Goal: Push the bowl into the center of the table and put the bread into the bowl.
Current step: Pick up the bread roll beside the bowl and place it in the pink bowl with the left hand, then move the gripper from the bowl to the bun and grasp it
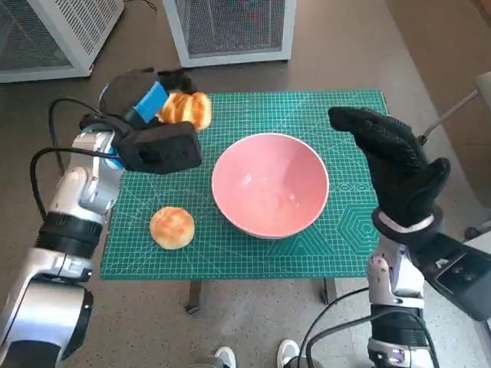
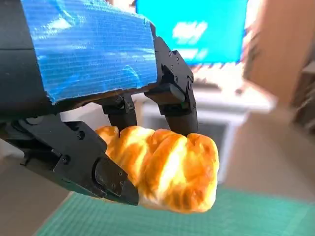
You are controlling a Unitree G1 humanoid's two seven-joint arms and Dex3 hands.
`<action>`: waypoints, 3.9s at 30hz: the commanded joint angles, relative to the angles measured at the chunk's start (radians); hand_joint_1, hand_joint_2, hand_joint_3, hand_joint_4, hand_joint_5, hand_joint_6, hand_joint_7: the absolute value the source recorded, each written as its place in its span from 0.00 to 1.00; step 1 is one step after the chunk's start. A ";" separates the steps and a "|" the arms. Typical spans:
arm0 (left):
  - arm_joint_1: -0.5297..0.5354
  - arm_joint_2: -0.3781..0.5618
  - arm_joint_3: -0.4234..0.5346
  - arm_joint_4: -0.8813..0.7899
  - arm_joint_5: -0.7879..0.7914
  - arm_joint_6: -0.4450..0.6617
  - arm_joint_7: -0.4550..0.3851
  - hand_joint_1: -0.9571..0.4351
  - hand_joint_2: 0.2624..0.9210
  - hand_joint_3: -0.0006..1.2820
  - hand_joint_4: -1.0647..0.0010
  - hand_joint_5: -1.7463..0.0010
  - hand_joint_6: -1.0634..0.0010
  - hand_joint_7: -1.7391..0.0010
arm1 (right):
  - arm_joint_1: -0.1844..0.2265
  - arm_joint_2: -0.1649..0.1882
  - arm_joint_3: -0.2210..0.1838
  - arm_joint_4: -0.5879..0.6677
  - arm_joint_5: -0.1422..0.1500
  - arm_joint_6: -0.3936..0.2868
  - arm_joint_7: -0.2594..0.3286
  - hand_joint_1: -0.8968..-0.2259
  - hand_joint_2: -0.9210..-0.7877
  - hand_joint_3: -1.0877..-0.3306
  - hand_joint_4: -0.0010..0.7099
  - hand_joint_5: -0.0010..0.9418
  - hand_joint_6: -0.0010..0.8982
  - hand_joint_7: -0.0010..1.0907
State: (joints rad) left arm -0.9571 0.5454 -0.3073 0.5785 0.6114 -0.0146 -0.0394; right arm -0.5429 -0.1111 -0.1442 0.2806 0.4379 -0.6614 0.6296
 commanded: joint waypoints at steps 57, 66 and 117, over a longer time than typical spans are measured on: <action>0.349 -0.038 0.016 -0.701 -0.034 -0.038 -0.433 0.45 0.82 0.01 0.86 1.00 0.75 0.94 | 0.062 -0.006 0.011 -0.030 -0.014 0.028 -0.004 0.54 0.00 0.70 0.52 0.00 0.07 0.56; 0.430 0.017 0.142 -0.936 -0.101 0.046 -0.519 0.43 0.81 0.00 0.88 1.00 0.75 0.95 | 0.064 -0.003 0.015 -0.040 -0.010 0.040 -0.004 0.54 0.00 0.70 0.52 0.00 0.06 0.56; 0.793 0.156 0.279 -1.139 -0.070 0.312 -0.616 0.53 0.72 0.00 0.85 1.00 0.70 0.99 | 0.057 -0.014 0.018 -0.043 0.030 0.088 0.027 0.55 0.00 0.69 0.52 0.00 0.05 0.60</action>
State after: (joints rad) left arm -0.1723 0.7048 -0.0057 -0.5859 0.5194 0.2984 -0.6722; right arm -0.5022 -0.1155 -0.1234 0.2390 0.4670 -0.5902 0.6488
